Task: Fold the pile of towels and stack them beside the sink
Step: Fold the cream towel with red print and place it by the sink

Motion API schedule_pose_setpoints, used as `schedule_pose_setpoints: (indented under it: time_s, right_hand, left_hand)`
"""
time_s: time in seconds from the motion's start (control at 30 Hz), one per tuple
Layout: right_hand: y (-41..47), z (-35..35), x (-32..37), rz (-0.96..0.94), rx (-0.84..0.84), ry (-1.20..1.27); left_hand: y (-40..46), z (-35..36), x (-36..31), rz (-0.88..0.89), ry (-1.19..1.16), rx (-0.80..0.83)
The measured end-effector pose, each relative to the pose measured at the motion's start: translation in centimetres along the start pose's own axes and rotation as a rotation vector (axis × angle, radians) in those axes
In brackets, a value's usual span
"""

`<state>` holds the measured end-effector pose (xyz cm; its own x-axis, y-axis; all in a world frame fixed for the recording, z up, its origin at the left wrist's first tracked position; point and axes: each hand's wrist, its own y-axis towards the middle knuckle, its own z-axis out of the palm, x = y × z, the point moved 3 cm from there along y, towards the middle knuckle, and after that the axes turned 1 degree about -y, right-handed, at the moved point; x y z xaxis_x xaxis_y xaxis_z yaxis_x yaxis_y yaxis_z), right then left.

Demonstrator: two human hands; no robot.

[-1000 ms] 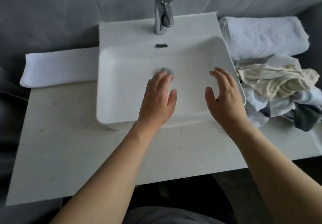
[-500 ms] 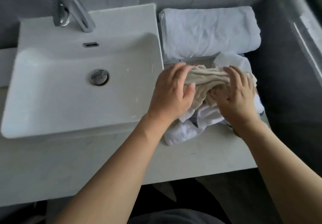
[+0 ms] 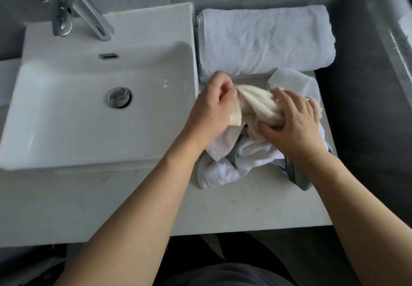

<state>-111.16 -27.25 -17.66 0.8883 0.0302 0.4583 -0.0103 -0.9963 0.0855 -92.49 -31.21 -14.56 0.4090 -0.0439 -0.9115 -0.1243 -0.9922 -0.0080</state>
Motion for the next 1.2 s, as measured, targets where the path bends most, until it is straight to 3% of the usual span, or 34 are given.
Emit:
schedule_pose_setpoints:
  time_s: [0.1,0.17,0.23,0.3,0.4,0.47,0.5,0.6,0.7,0.77,0.83,0.93,1.07,1.2]
  right_hand:
    - [0.7,-0.2,0.0,0.035,-0.051,0.041]
    - [1.5,-0.8,-0.2,0.066,-0.104,0.020]
    - [2.2,-1.6,-0.5,0.130,-0.092,0.035]
    - [2.8,-2.3,-0.6,0.173,-0.080,0.138]
    - [3.5,-3.3,0.3,0.263,-0.150,0.314]
    - [4.1,-3.9,1.8,0.211,-0.183,0.336]
    - [4.3,-4.2,2.8,0.164,-0.194,0.370]
    - [4.8,-5.2,5.2,0.065,-0.269,0.524]
    - [4.7,-4.8,6.7,-0.022,-0.231,0.489]
    - [4.3,-2.9,7.1,-0.071,-0.102,0.348]
    - [3.9,-0.6,7.4,-0.066,0.000,0.229]
    - [3.7,1.3,8.6,0.000,0.023,0.176]
    - [4.0,0.7,13.0,0.144,-0.129,0.509]
    - [3.5,0.6,20.9,-0.018,-0.213,0.518]
  left_hand:
    - [-0.5,-0.8,-1.3,-0.356,-0.808,-0.038]
    - [-1.0,-1.2,-1.6,-0.510,-1.071,0.058]
    - [-1.6,-2.0,-1.7,-0.568,-1.166,0.201]
    - [-1.9,-3.1,-1.8,-0.554,-1.051,0.305]
    - [-2.5,-4.2,-1.5,-0.475,-0.385,0.419]
    - [-3.4,-3.7,-1.2,-0.471,-0.105,0.515]
    - [-3.7,-3.4,-0.9,-0.474,-0.041,0.487]
    - [-4.0,-3.7,-0.9,-0.408,-0.181,0.160]
    - [-4.2,-6.0,-1.4,-0.377,-0.781,-0.133]
    - [-4.4,-8.0,-2.0,-0.303,-1.058,-0.164]
    - [-5.0,-9.8,-2.9,-0.226,-1.193,-0.132]
    - [-6.3,-12.4,-3.2,-0.117,-1.352,-0.135]
    - [-8.1,-16.3,-1.0,-0.206,-1.216,-0.303]
    - [-10.2,-20.9,2.1,-0.373,-0.627,-0.531]
